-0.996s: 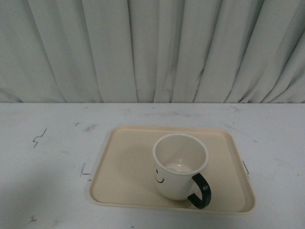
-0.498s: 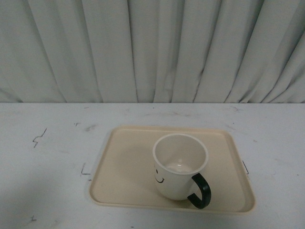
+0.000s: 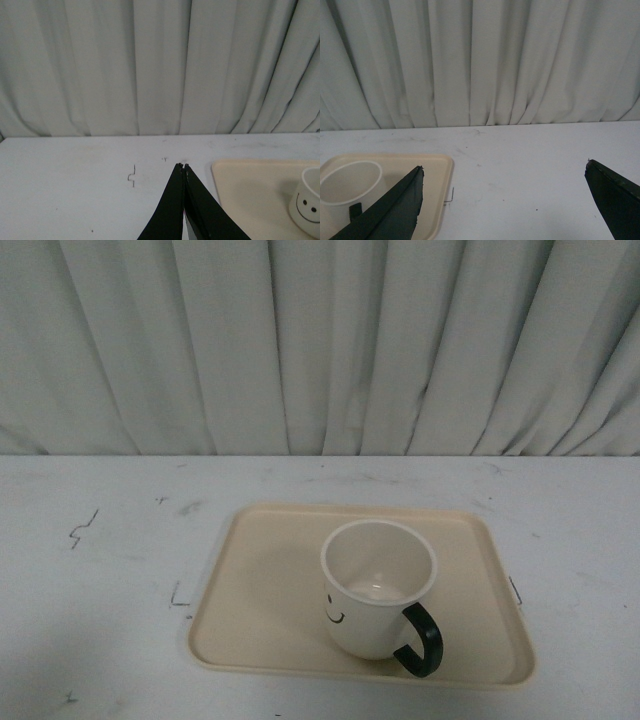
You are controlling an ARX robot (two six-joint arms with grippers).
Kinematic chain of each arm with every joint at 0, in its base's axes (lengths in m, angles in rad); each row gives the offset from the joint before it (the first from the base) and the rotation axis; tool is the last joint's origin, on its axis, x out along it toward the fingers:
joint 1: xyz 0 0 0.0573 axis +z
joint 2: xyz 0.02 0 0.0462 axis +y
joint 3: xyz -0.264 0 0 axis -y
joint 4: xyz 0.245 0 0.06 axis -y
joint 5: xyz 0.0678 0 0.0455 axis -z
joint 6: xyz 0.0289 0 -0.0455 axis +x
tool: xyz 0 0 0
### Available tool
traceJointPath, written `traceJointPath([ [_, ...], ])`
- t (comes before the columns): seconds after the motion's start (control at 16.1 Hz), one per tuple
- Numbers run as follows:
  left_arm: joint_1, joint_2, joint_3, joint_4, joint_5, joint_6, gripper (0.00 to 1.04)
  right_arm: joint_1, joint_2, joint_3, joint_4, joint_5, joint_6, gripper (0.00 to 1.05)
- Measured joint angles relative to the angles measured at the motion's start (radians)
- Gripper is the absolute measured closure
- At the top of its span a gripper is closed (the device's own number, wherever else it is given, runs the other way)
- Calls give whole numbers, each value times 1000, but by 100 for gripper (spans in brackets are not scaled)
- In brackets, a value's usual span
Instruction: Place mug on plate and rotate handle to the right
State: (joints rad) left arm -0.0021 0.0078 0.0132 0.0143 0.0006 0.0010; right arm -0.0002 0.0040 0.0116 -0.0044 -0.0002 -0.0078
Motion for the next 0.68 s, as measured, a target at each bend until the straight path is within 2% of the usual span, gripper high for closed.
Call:
traceJointPath([
  [0.31,0,0,-5,-18,-1,-1,103,0,0,0,1,0,0,6],
  [0.56,0,0,-5,-18,0,0,73,0,0,0,1,0,0,6],
  [0.62,0,0,-5,-18,0,0,58,0,0,0,1,0,0,6],
  [0.68,0,0,-5,-18,-1,0,53,0,0,0,1,0,0,6],
])
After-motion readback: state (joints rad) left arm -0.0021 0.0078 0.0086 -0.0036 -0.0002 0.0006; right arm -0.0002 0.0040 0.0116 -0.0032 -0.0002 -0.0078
